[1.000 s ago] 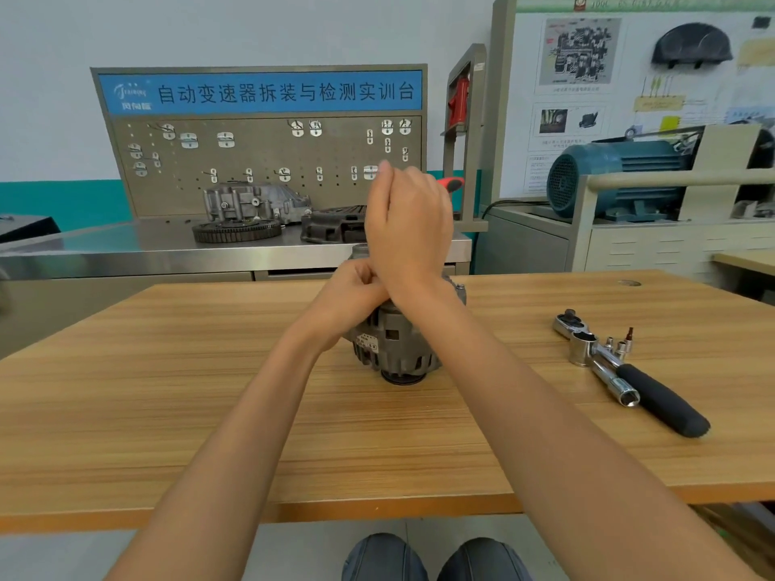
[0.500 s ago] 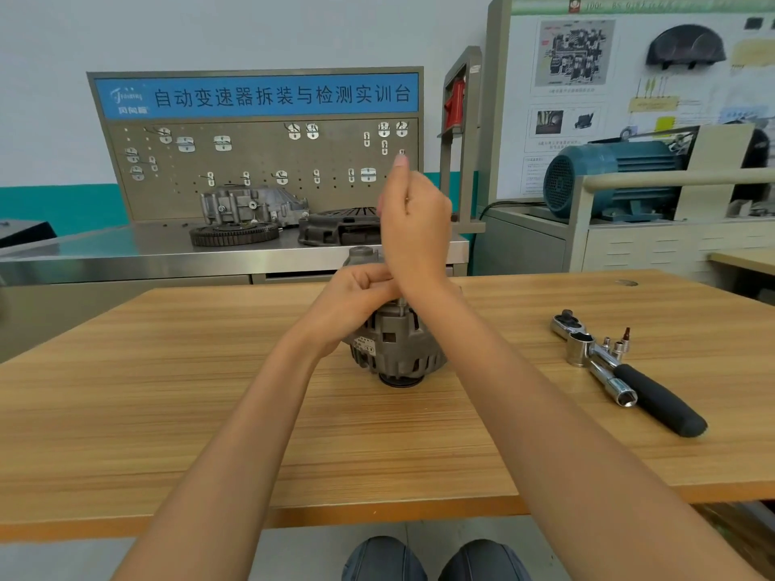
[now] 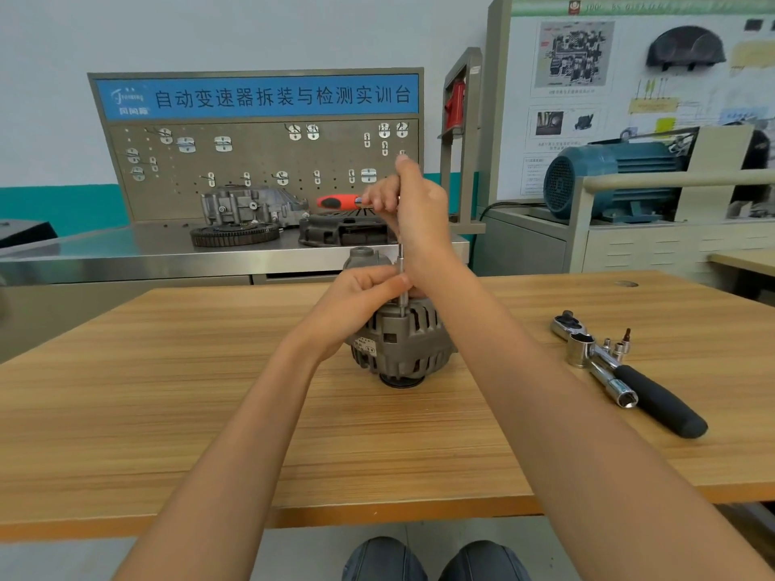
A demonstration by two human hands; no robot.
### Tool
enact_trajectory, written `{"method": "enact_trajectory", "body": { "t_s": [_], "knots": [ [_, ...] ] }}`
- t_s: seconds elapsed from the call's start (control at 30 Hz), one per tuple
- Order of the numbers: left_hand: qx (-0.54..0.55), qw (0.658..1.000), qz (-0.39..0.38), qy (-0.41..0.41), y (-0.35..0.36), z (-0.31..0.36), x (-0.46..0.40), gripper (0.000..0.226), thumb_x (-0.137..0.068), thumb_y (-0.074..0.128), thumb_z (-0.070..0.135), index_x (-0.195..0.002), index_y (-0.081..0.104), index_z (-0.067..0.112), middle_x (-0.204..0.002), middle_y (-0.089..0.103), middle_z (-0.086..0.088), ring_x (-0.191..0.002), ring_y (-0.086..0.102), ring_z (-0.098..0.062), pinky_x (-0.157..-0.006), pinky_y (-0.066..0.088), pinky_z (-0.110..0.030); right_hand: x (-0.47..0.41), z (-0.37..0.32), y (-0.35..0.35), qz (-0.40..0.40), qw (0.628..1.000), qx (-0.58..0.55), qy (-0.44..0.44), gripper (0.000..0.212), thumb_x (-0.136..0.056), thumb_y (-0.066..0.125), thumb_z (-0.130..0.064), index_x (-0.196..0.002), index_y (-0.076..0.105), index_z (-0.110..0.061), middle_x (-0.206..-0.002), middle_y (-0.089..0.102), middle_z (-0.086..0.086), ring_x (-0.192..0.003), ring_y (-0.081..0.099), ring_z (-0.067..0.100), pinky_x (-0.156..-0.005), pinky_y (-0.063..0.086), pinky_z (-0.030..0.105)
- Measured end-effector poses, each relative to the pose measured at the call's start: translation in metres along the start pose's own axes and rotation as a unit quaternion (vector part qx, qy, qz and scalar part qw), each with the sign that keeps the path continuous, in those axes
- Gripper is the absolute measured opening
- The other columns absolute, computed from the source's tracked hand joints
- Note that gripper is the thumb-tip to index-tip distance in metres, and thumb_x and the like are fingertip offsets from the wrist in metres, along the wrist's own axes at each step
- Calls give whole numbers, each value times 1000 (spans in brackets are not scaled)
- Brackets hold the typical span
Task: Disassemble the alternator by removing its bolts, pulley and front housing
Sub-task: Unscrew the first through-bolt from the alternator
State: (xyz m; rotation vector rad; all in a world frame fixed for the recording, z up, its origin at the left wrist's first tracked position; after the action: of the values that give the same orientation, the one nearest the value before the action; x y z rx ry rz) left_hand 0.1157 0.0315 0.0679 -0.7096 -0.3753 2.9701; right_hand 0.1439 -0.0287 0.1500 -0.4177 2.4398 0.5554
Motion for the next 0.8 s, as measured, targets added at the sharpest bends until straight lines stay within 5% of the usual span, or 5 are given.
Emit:
{"method": "enact_trajectory", "body": {
  "t_s": [0.2, 0.37, 0.5, 0.67, 0.8],
  "knots": [
    [-19, 999, 16, 20, -1, 2, 3, 52, -94, 49, 3, -60, 72, 34, -60, 69, 13, -59, 64, 3, -52, 45, -9, 29, -33, 3, 141, 906, 319, -241, 49, -100, 38, -20, -51, 34, -23, -52, 35, -8, -50, 34, 8, -47, 27, 23],
    [-20, 1000, 3, 10, 3, 3, 0, 21, -95, 53, 24, -93, 73, 30, -91, 74, 11, -89, 68, -3, -82, 48, -22, 4, -12, -7, 66, 988, 129, -47, 50, -97, 39, -16, -47, 35, -14, -45, 36, -3, -48, 39, 10, -58, 37, 25],
    [-16, 1000, -9, -4, 3, 0, 1, 21, -97, 50, 26, -99, 70, 23, -94, 74, 7, -90, 69, -7, -79, 50, -20, 2, 1, 6, -46, 997, -42, 43, 49, -97, 36, -14, -48, 39, -11, -46, 49, -1, -59, 57, 12, -80, 48, 29],
    [-29, 1000, -11, -2, 6, 2, 2, 21, -97, 49, 26, -100, 70, 26, -94, 74, 9, -93, 68, -5, -83, 51, -19, 5, -6, -7, 37, 998, 37, -24, 50, -99, 35, -16, -50, 42, -11, -50, 49, -4, -59, 58, 7, -72, 44, 18],
    [-26, 1000, 9, 11, 1, 4, 5, 50, -96, 47, 5, -58, 68, 29, -57, 66, 15, -53, 59, 7, -49, 41, -5, 28, -28, 1, 104, 937, 254, -216, 44, -98, 40, -15, -55, 37, -22, -58, 38, -8, -60, 41, 12, -55, 32, 22]
  ]
}}
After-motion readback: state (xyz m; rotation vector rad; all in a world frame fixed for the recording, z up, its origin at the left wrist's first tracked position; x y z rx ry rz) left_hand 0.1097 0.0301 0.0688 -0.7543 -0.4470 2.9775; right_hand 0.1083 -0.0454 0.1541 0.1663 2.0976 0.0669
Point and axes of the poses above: each hand's wrist, its own x-axis away from the middle knuckle, its own y-axis out of the palm, z = x × y, the point moved 9 cm from there along -x, towards the middle knuckle
